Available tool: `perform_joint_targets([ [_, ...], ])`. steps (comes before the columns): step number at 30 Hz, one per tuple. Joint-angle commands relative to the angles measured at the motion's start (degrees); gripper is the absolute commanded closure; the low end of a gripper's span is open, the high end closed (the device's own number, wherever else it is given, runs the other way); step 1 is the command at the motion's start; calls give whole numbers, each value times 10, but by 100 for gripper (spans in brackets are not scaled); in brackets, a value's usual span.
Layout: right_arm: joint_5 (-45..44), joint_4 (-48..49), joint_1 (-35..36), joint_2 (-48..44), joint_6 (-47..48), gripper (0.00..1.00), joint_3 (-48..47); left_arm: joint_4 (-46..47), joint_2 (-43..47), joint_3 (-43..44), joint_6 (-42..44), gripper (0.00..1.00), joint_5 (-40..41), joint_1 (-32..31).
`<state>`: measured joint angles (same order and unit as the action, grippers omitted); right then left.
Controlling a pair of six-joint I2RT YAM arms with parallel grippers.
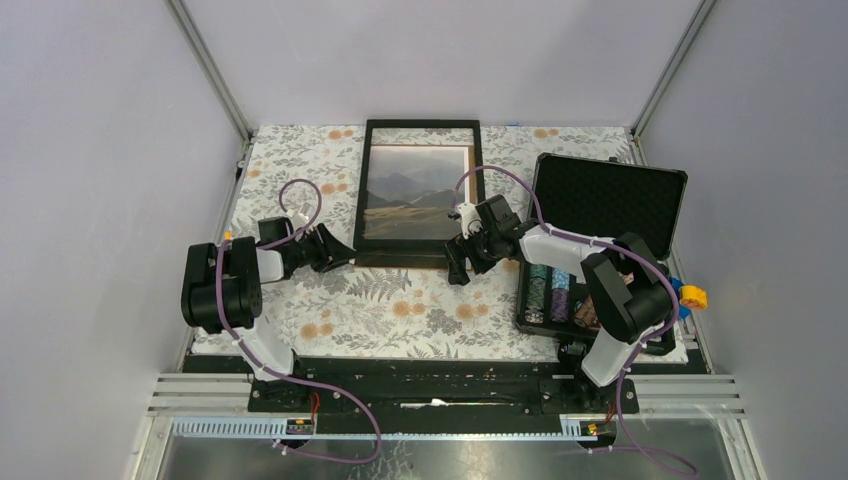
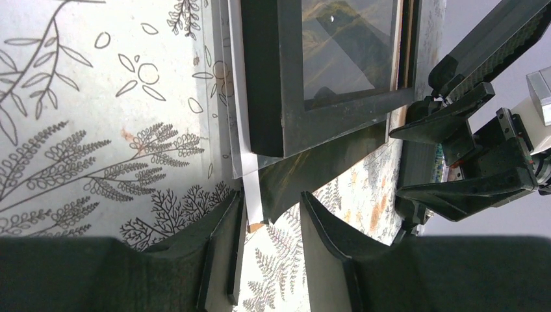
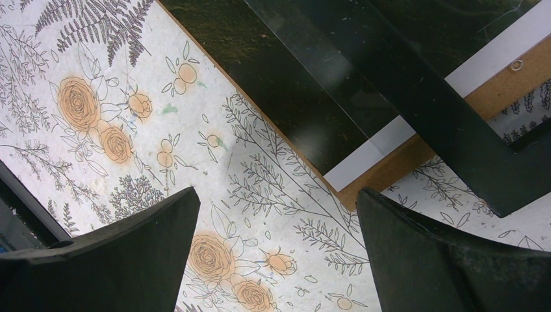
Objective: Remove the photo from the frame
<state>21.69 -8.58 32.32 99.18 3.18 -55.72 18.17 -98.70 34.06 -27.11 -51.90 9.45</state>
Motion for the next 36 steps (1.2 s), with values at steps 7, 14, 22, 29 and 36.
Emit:
perform_joint_targets([
  [7, 15, -35, 14, 20, -3, 2, -1, -8, 37, -19, 2, 71, -36, -4],
  [14, 16, -34, 14, 22, -3, 2, -2, -18, 62, -22, 8, 77, -37, -3],
  [22, 17, -34, 14, 25, -3, 2, -3, -53, 98, -20, 31, 76, -30, -4],
  [29, 18, -34, 14, 24, -4, 2, -3, -58, 87, -17, 38, 75, -25, -4],
  [36, 18, -35, 14, 25, -4, 2, -3, -72, 51, -9, 42, 65, -8, -5],
])
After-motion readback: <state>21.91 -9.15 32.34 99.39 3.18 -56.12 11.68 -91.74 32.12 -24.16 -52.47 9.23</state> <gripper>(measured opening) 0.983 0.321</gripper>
